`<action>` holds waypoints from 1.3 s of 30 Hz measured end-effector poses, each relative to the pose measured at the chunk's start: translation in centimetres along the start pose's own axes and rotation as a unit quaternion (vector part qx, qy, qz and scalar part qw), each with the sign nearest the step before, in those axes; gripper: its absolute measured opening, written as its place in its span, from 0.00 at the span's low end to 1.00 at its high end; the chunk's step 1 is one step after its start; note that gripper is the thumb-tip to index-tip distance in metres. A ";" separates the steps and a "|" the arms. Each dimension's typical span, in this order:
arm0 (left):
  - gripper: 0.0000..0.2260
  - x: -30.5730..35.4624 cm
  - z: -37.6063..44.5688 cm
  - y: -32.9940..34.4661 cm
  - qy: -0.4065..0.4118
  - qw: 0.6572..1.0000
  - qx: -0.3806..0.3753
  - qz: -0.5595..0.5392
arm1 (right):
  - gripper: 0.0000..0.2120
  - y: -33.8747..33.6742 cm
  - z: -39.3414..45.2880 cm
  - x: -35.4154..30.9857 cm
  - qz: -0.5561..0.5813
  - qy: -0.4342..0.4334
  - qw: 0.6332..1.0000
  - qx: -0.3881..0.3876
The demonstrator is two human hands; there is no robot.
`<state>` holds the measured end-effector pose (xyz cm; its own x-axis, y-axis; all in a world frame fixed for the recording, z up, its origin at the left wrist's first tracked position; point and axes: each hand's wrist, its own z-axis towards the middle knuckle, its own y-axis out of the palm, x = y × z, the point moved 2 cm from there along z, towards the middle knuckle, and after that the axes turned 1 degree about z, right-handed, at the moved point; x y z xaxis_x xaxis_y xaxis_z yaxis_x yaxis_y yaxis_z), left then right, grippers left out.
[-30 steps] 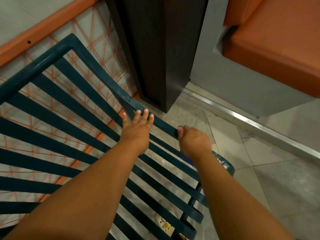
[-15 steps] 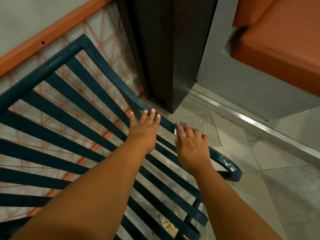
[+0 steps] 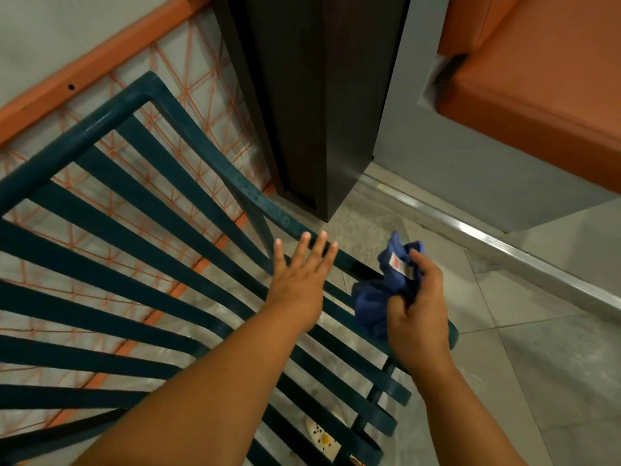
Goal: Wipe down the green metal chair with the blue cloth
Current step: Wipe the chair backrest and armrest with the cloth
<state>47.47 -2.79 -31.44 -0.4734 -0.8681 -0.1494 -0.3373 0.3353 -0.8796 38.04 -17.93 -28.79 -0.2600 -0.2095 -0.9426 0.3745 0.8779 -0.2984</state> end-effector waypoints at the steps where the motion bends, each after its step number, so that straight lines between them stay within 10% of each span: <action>1: 0.51 0.8 -0.1 0.1 0.011 1.000 -0.002 0.001 | 0.30 -0.2 -0.5 0.2 -0.020 -0.008 0.999 0.024; 8: 0.46 2.9 0.0 -0.7 0.005 1.000 -0.020 -0.004 | 0.29 2.5 0.7 4.2 -0.440 -0.034 0.894 -0.072; 16: 0.48 3.0 0.2 -0.8 0.003 0.999 -0.032 0.000 | 0.14 3.1 5.0 1.6 -0.437 -0.017 0.895 -0.085; 23: 0.47 2.9 0.4 -0.9 0.004 0.999 -0.046 -0.003 | 0.39 2.0 -1.0 7.3 -0.528 -0.208 0.813 -0.128; 31: 0.47 3.1 0.2 -0.7 -0.001 0.999 -0.048 -0.007 | 0.17 2.8 4.4 3.2 -0.490 -0.035 0.865 -0.104; 39: 0.48 3.1 0.0 -0.9 0.007 0.999 -0.049 -0.004 | 0.30 0.8 1.6 5.6 -0.508 -0.103 0.848 -0.110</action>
<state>46.34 -5.78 -31.14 -0.4823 -0.8655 -0.1357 -0.4181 0.3635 -0.8325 38.32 -19.10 -34.50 -0.1801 -0.9569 -0.2277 -0.1311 0.2528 -0.9586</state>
